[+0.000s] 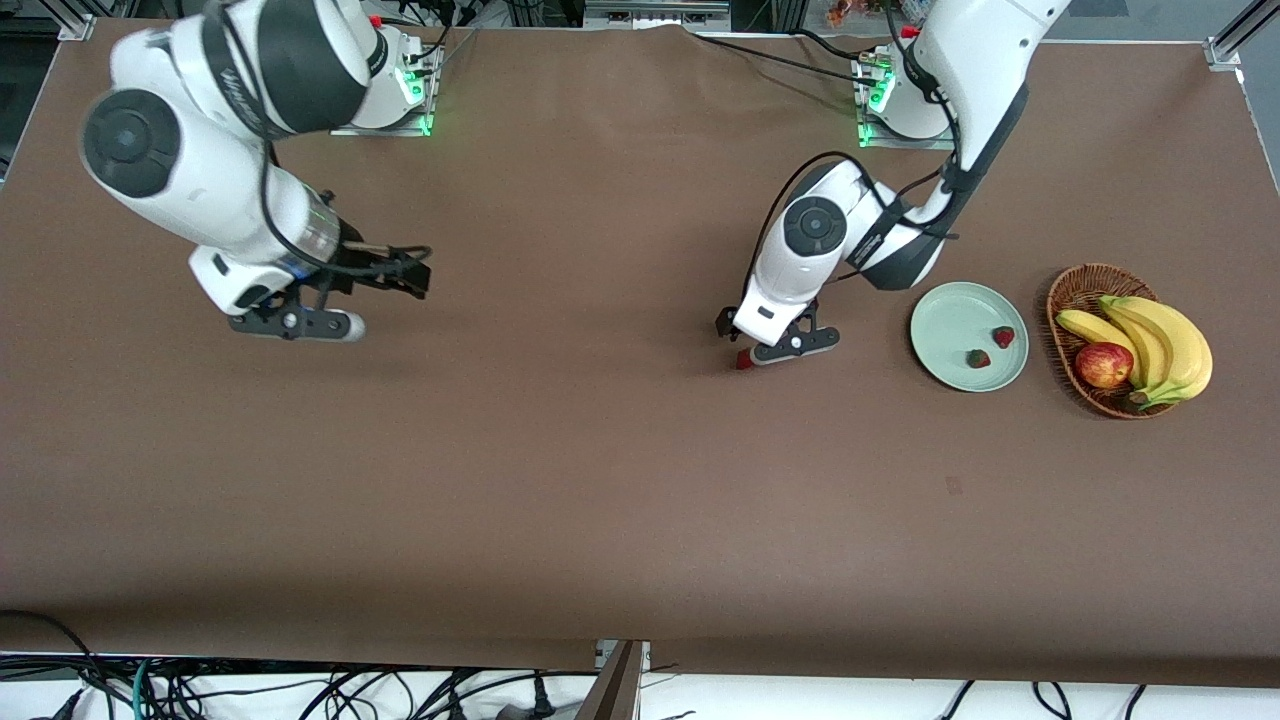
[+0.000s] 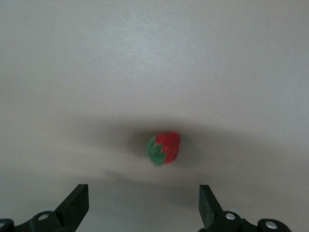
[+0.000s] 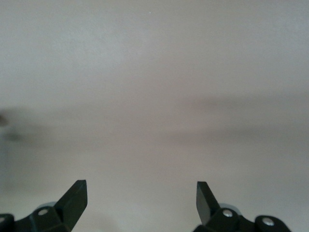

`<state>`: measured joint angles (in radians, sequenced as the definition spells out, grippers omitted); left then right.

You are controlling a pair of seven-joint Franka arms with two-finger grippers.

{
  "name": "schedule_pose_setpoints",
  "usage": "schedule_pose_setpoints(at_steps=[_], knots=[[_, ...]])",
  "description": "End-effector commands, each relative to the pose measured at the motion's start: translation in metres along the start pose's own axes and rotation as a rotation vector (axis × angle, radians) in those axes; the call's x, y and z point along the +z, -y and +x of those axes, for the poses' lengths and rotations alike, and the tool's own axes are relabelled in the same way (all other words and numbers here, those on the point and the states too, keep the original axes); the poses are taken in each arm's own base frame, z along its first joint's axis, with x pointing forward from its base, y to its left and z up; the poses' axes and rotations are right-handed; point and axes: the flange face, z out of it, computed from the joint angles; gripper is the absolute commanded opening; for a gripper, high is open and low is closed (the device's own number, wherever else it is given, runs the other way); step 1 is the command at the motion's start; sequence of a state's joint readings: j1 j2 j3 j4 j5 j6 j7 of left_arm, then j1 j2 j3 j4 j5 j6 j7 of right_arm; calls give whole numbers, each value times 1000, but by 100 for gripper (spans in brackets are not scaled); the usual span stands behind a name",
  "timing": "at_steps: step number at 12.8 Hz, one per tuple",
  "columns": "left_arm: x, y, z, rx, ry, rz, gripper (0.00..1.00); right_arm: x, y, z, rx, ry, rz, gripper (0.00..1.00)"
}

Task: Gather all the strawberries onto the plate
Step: 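Grasp the last strawberry with the left gripper while the right gripper withdraws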

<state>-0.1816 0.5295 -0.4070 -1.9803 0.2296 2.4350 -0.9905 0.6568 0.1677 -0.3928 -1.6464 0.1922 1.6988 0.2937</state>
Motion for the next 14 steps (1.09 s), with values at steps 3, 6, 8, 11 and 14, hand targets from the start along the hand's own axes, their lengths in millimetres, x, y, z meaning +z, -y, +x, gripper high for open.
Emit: schedule_pose_setpoints(at_steps=[3, 6, 8, 11, 14], knots=[[30, -12, 19, -2, 3, 12, 100, -29, -65, -22, -63, -4, 4, 100], [35, -12, 20, -25, -3, 20, 79, -44, -89, -25, -125, -21, -32, 100], [34, -13, 19, -28, -3, 20, 47, -55, -106, -25, -177, -43, -83, 100], [30, -13, 21, -44, -6, 19, 25, -58, -115, -23, -175, -42, -85, 100], [14, -5, 34, -60, -27, 12, 22, -72, -114, -17, -167, -72, -84, 100]])
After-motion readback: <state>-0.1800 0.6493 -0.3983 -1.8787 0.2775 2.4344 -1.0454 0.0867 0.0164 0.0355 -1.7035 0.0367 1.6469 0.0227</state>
